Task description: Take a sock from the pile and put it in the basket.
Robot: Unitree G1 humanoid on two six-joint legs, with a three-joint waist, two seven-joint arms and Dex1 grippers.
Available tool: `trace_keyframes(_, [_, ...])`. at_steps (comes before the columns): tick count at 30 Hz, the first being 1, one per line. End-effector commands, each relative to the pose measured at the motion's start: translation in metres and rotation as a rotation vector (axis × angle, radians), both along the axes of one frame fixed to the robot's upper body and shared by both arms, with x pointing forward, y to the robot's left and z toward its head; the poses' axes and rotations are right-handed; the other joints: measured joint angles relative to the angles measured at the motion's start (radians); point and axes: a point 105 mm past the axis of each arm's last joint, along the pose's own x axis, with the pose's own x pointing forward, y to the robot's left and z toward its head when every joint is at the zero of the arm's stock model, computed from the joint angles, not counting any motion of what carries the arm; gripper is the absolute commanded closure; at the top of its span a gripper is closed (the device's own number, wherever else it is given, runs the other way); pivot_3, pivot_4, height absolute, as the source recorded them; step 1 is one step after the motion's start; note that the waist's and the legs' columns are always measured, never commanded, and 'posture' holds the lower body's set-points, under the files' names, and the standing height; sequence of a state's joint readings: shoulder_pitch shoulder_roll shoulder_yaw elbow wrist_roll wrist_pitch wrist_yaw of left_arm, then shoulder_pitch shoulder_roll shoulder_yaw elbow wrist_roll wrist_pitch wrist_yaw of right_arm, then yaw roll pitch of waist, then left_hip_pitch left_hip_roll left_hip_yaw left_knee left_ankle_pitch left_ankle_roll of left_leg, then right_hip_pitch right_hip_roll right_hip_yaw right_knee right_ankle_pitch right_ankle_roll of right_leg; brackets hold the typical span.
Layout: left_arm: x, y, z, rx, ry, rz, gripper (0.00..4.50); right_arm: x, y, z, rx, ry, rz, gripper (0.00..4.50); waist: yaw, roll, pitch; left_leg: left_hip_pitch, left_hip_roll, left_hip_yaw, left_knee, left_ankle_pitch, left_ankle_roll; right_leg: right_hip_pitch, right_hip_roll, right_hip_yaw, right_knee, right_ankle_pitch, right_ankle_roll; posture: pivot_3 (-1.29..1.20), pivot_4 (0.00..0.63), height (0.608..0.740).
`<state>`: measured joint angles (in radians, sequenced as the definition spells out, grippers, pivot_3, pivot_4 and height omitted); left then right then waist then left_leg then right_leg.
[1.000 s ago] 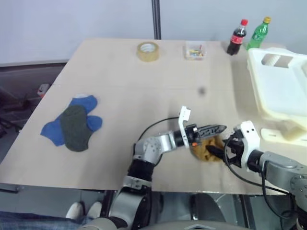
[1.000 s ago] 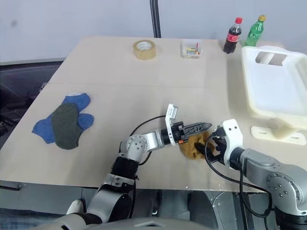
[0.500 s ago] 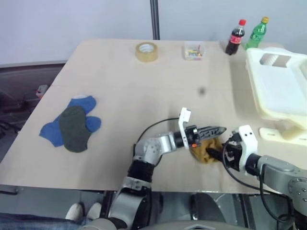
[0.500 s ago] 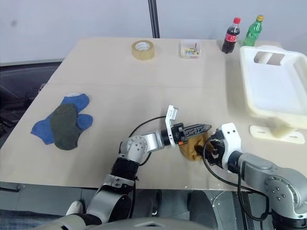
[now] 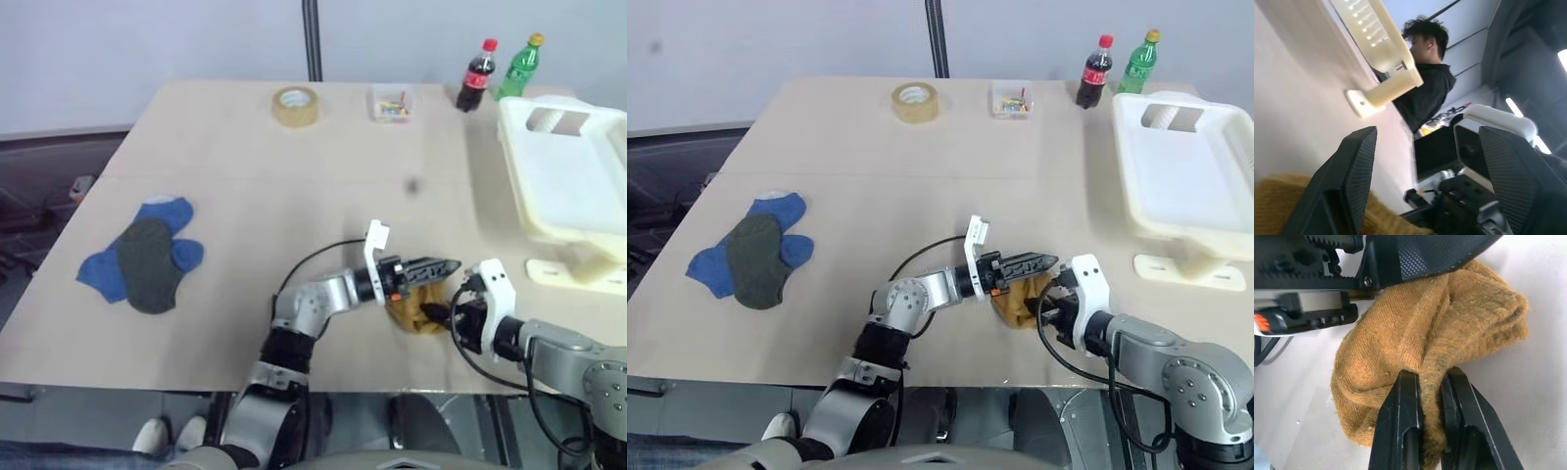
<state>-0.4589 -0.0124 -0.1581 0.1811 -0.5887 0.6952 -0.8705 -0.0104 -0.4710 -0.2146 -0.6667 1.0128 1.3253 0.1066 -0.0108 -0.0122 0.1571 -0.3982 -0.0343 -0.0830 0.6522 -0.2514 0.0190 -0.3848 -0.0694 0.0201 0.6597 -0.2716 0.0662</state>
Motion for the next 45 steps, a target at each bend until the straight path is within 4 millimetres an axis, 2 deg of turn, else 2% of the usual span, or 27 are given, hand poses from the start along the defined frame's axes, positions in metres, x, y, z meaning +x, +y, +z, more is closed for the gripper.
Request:
trace_keyframes(1, [-0.008, 0.013, 0.018, 0.001, -0.203, 0.005, 0.93, 0.0, -0.007, -0.001, -0.017, 0.009, 0.003, 4.45, 0.0, 0.0, 0.0, 0.0, 0.0, 0.0, 0.0, 0.0, 0.0, 0.0, 0.0, 0.0, 0.0, 0.0, 0.0, 0.0, 0.15, 0.738])
trace_keyframes(4, [-0.014, 0.032, 0.022, 0.021, -0.317, 0.021, 0.93, 0.004, -0.012, 0.001, -0.017, 0.006, 0.003, 4.45, -0.002, 0.0, 0.0, 0.0, 0.0, 0.001, 0.0, 0.0, 0.0, 0.0, 0.0, 0.001, 0.0, 0.0, 0.0, 0.0, 0.15, 0.738])
trace_keyframes(6, [-0.021, 0.043, 0.015, 0.107, -0.401, -0.008, 0.93, 0.008, -0.018, 0.003, -0.021, 0.001, -0.004, 4.45, 0.0, 0.001, 0.0, 0.0, 0.001, 0.0, -0.001, 0.0, 0.0, 0.0, 0.0, 0.0, 0.0, 0.0, 0.0, 0.0, 0.15, 0.738])
trace_keyframes(10, [-0.027, 0.063, -0.013, 0.441, -0.623, -0.12, 0.93, 0.013, -0.027, 0.009, -0.067, -0.02, 0.008, 4.45, 0.004, 0.002, 0.0, 0.0, 0.0, 0.0, 0.0, 0.0, 0.0, 0.0, 0.0, 0.0, -0.001, 0.0, 0.0, 0.0, 0.15, 0.738])
trace_keyframes(15, [-0.029, 0.079, -0.017, 0.555, -0.747, -0.153, 0.93, 0.02, -0.029, 0.029, -0.057, -0.07, 0.058, 4.45, 0.004, 0.003, 0.002, -0.001, 0.0, 0.0, -0.001, 0.0, 0.0, 0.0, -0.001, 0.0, -0.002, 0.0, 0.0, 0.0, 0.15, 0.738])
trace_keyframes(21, [-0.026, 0.07, 0.001, 0.426, -0.744, -0.045, 0.93, 0.026, -0.037, 0.065, -0.057, -0.141, 0.128, 4.45, 0.001, 0.006, 0.006, -0.002, 0.0, 0.001, -0.001, 0.0, 0.001, -0.001, -0.001, 0.0, -0.002, 0.0, 0.0, 0.0, 0.15, 0.738])
trace_keyframes(27, [-0.024, 0.057, 0.012, 0.345, -0.768, 0.027, 0.93, 0.033, -0.056, 0.1, -0.12, -0.18, 0.156, 4.45, 0.002, 0.006, 0.007, -0.002, 0.0, 0.001, 0.0, 0.0, 0.001, 0.0, -0.001, -0.001, -0.001, 0.0, 0.0, 0.0, 0.15, 0.738])
trace_keyframes(32, [-0.017, 0.044, 0.027, 0.245, -0.807, 0.11, 0.93, 0.048, -0.088, 0.134, -0.138, -0.232, 0.074, 4.45, 0.003, 0.006, 0.007, -0.002, 0.0, 0.001, 0.0, 0.0, 0.001, 0.0, -0.001, 0.0, -0.002, 0.0, 0.0, 0.0, 0.15, 0.738])
trace_keyframes(35, [-0.011, 0.035, 0.036, 0.197, -0.819, 0.156, 0.93, 0.057, -0.107, 0.147, -0.184, -0.243, 0.016, 4.45, 0.006, 0.007, 0.007, -0.002, 0.0, 0.002, 0.0, 0.0, 0.001, -0.001, -0.001, 0.0, -0.002, 0.0, 0.0, 0.0, 0.15, 0.738])
trace_keyframes(39, [-0.001, 0.027, 0.047, 0.166, -0.848, 0.213, 0.93, 0.075, -0.14, 0.175, -0.089, -0.294, -0.13, 4.45, 0.004, 0.006, 0.007, -0.002, 0.0, 0.004, 0.001, 0.0, 0.001, -0.001, -0.001, 0.001, -0.001, 0.0, 0.0, 0.0, 0.15, 0.738])
trace_keyframes(45, [0.006, 0.023, 0.054, 0.149, -0.872, 0.236, 0.93, 0.095, -0.187, 0.176, -0.014, -0.278, -0.357, 4.45, 0.004, 0.007, 0.007, -0.002, 0.001, 0.005, 0.0, 0.0, 0.001, -0.001, -0.001, 0.002, -0.002, 0.0, 0.0, 0.0, 0.15, 0.738])
